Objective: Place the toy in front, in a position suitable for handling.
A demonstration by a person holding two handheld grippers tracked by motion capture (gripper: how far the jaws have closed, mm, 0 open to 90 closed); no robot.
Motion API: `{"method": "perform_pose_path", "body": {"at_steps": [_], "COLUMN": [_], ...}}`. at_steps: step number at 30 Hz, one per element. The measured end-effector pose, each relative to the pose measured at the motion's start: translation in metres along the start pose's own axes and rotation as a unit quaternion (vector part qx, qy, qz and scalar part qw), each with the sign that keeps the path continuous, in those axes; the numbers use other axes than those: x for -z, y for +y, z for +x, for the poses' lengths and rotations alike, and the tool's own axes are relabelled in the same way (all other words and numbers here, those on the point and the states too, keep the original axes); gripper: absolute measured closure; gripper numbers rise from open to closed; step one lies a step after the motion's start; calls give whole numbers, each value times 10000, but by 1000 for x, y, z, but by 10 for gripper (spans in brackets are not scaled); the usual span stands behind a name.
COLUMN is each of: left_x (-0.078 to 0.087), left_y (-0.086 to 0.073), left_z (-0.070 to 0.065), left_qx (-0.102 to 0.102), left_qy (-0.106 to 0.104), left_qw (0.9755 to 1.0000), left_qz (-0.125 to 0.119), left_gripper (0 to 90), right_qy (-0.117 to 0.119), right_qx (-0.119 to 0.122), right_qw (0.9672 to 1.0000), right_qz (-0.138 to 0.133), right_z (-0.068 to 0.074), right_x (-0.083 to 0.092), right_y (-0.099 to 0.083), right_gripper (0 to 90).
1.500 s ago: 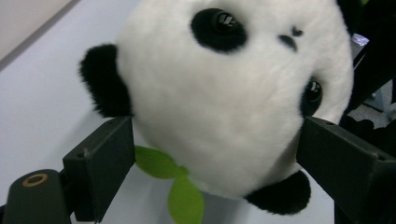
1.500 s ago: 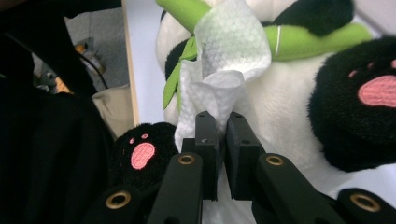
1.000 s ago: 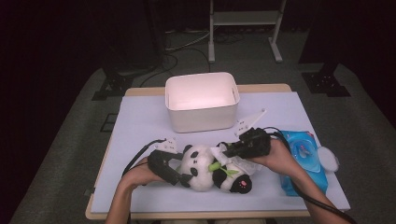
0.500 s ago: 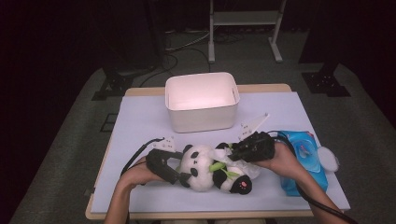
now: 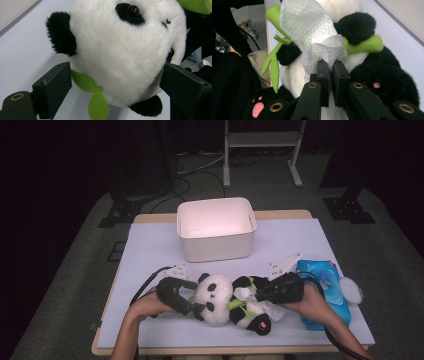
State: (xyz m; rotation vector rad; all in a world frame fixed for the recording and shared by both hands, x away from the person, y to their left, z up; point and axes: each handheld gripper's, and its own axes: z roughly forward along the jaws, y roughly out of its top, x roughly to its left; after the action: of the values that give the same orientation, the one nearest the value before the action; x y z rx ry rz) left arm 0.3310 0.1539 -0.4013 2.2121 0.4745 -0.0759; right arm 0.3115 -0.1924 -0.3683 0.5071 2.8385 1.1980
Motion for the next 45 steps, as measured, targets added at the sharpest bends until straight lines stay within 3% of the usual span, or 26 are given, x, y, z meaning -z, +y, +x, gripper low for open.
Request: {"method": "perform_pose_path", "body": {"at_steps": [9, 12, 14, 21, 27, 38, 41, 45], "left_x": [-11, -10, -8, -1, 0, 4, 6, 5], "left_y": [7, 9, 11, 11, 10, 10, 11, 15], "left_z": [6, 5, 3, -2, -4, -7, -7, -11], "left_qx": [149, 159, 125, 2, -4, -11, 21, -27], "left_qy": [-488, -537, -517, -284, -157, -35, 45, 43], "left_qw": [9983, 9979, 9981, 9993, 9996, 9996, 9994, 9994], "left_qz": [-284, -339, -311, -260, -221, -296, -329, -328], "left_gripper": [82, 137, 213, 307, 311, 322, 346, 343], "right_qy": [3, -18, -34, 9, -38, -96, -3, 191], "right_qx": [-55, -88, -108, -91, -26, 234, 155, 232], "right_qw": [10000, 10000, 9999, 9998, 9993, 9995, 9997, 9994], "right_qz": [-23, -2, -19, -167, -359, -168, -172, -187], "right_z": [4, 3, 2, -2, -3, -3, -4, 3], "right_x": [5, 7, 8, 14, 19, 9, 11, 6], "right_y": [-14, -15, -12, -1, 18, 45, 45, 53], "right_gripper": [851, 850, 849, 849, 848, 847, 846, 846]}}
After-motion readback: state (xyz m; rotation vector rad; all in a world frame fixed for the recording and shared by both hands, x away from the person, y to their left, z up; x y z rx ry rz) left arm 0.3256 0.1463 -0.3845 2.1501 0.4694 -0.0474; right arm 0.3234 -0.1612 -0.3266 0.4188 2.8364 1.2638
